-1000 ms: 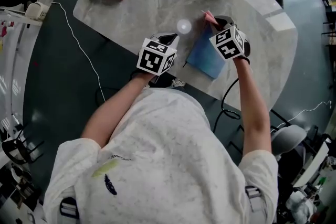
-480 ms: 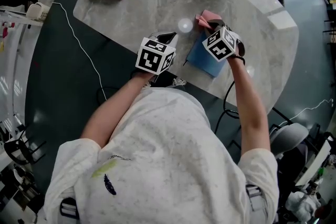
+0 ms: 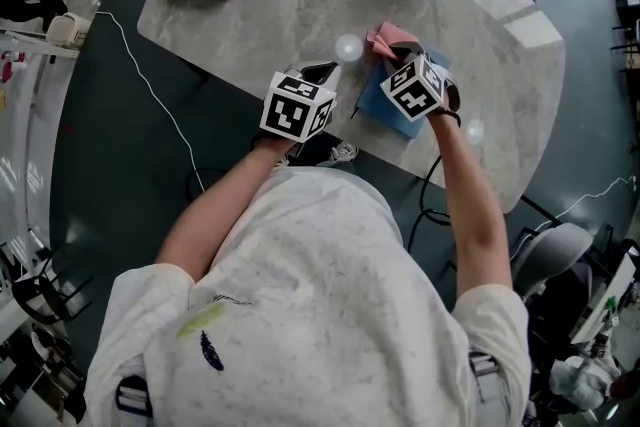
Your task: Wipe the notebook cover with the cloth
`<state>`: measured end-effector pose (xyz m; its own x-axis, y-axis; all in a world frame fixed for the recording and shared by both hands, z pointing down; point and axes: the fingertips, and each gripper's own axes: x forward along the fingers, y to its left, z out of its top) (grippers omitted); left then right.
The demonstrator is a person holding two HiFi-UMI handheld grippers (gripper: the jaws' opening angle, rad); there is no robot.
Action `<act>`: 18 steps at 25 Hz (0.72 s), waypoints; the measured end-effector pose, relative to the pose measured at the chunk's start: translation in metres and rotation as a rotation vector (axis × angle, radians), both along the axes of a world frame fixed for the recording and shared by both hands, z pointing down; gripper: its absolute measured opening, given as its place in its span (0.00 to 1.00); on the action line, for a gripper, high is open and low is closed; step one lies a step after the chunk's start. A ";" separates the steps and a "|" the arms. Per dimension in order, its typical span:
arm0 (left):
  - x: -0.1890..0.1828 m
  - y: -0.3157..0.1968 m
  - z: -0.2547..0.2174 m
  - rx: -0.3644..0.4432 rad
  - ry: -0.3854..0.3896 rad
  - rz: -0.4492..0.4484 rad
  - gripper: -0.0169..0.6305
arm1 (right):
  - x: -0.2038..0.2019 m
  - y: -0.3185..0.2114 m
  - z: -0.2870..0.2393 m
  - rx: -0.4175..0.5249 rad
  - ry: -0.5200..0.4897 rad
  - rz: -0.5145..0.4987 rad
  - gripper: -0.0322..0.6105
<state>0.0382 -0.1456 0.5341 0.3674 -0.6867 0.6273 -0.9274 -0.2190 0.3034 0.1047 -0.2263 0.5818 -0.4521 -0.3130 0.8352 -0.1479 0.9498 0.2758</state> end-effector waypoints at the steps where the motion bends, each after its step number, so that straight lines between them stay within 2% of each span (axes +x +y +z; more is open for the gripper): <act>1: 0.000 0.001 0.000 0.000 0.001 0.002 0.04 | 0.000 0.002 0.000 -0.001 -0.003 0.004 0.07; 18: 0.007 0.020 -0.002 0.005 0.015 0.055 0.04 | -0.001 0.039 -0.001 -0.022 -0.020 0.051 0.07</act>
<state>0.0455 -0.1259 0.5320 0.4143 -0.6682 0.6179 -0.9091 -0.2713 0.3161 0.1032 -0.1874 0.5804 -0.4524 -0.3179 0.8332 -0.2015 0.9466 0.2517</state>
